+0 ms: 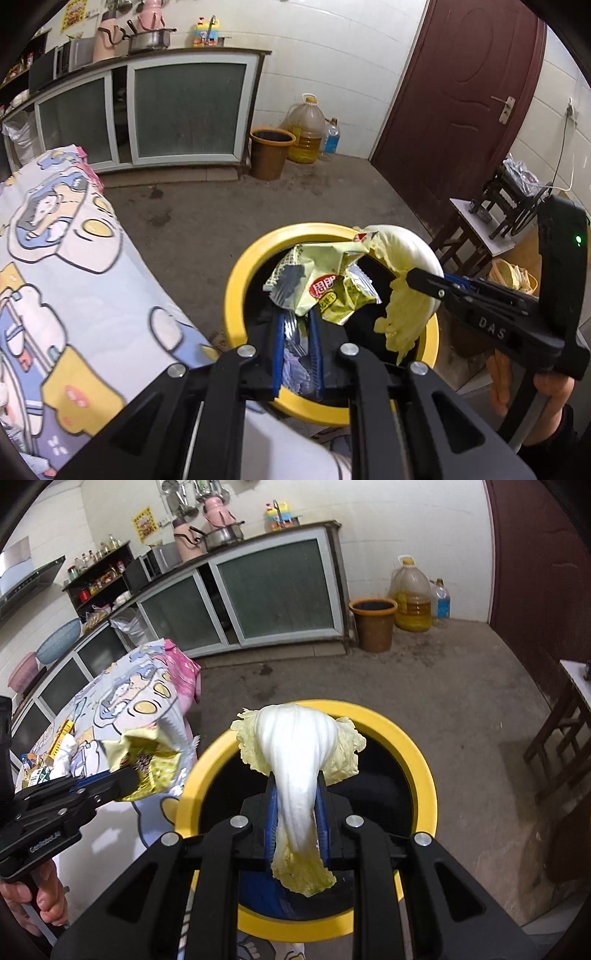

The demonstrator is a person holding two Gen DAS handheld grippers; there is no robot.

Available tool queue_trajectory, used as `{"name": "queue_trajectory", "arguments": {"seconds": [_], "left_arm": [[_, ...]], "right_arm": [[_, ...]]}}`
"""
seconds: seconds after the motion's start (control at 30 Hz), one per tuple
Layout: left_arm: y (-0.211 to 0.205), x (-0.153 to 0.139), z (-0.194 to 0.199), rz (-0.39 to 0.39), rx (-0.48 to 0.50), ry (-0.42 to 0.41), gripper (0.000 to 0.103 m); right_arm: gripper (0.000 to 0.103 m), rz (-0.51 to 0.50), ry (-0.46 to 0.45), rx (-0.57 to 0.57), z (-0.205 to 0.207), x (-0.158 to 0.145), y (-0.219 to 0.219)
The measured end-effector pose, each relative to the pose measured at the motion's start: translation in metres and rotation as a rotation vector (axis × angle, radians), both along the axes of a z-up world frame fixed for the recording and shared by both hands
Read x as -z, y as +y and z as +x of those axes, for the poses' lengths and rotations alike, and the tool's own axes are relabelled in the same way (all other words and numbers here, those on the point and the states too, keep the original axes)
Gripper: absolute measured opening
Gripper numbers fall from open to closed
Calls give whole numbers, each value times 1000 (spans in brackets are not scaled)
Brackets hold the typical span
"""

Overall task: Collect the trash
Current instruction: 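Carry the bag and wrapper over the bin and release both inside, then move both open grippers back over the table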

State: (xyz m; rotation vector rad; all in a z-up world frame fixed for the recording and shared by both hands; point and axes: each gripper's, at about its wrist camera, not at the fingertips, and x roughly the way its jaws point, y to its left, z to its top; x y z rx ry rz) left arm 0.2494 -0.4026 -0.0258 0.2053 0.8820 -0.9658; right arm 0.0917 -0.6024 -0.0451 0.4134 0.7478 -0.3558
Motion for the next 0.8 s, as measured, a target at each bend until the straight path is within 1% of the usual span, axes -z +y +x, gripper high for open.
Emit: {"name": "queue_trajectory", "arguments": {"seconds": [0.1, 0.17, 0.2, 0.23, 0.27, 0.3, 0.33, 0.37, 0.4, 0.5, 0.6, 0.7, 0.8], "left_arm": [[-10, 5, 1, 4, 4, 9, 12], [-13, 7, 1, -8, 1, 29, 17], [-13, 7, 3, -18, -6, 36, 26], [-13, 7, 4, -28, -13, 40, 38], [-11, 6, 4, -37, -20, 42, 45], [-9, 6, 4, -45, -30, 39, 64], [-4, 4, 3, -57, -49, 27, 78], [0, 2, 3, -68, -64, 18, 81], [5, 1, 3, -82, -73, 17, 81], [17, -3, 3, -88, -101, 15, 85], [34, -9, 2, -96, -142, -26, 90], [56, -18, 1, -89, -165, -58, 90], [84, -28, 4, -102, -193, -65, 90]], "right_arm": [[19, 19, 15, 13, -4, 8, -3], [26, 33, 23, 27, -6, 12, -7], [30, 42, 31, 33, -7, 14, -10], [38, 51, 36, 41, -8, 16, -13], [47, 55, 36, 48, -9, 17, -15], [52, 57, 30, 59, -12, 16, -18], [55, 57, 25, 66, -13, 15, -18], [55, 55, 20, 71, -16, 14, -20], [55, 51, 20, 76, -16, 12, -21], [55, 57, 9, 95, -22, 9, -23], [55, 59, 5, 98, -25, 8, -21], [55, 40, 5, 91, -25, 6, -13], [55, 26, -10, 63, -23, 0, -1]]}}
